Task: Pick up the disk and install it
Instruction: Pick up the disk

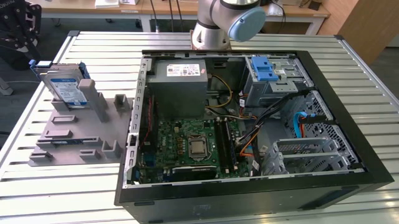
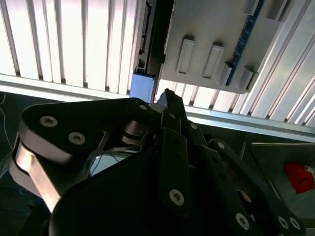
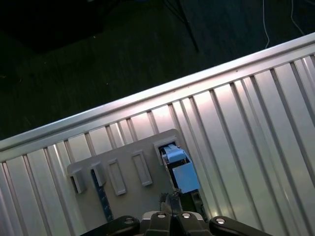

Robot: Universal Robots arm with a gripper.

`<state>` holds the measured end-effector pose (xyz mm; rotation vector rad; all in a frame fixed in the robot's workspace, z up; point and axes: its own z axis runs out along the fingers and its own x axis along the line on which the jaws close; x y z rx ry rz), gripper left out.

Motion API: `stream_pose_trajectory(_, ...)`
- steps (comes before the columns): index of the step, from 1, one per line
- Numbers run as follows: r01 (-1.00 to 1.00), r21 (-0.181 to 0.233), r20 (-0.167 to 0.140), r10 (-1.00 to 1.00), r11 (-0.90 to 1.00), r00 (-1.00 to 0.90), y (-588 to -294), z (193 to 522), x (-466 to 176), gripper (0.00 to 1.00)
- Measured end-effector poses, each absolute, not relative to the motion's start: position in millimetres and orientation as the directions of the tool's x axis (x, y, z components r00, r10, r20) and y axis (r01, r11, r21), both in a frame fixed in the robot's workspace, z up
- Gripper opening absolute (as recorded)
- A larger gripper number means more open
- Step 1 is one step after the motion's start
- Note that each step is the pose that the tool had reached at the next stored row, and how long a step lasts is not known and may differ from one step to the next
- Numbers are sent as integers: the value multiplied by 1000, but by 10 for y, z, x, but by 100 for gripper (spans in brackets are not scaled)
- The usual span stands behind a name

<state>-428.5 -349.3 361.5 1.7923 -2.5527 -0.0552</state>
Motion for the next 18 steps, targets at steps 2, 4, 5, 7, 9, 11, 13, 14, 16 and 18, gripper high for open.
stream_pose_trajectory(2,-943,42,-2,-944,330,-331,-3493,3615,-4285,11)
stream_pose_trajectory(4,-946,42,-2,-947,322,-322,-3493,3615,-4285,11)
stream_pose_trajectory(5,-947,42,-2,-948,318,-318,-3493,3615,-4285,11)
stream_pose_trajectory(7,-950,42,-2,-951,310,-311,-3493,3615,-4285,11)
stream_pose_trajectory(9,-952,41,-2,-953,304,-304,-3493,3615,-4285,11)
stream_pose_trajectory(11,-953,42,-2,-954,299,-299,-3493,3615,-4285,11)
stream_pose_trajectory(13,-954,42,-2,-955,297,-297,-3493,3615,-4285,11)
stream_pose_trajectory(14,-954,42,-2,-955,297,-297,-3493,3615,-4285,11)
stream_pose_trajectory(16,-954,42,-2,-955,297,-297,-3493,3615,-4285,11)
stream_pose_trajectory(18,-954,42,-2,-955,296,-297,-3493,3615,-4285,11)
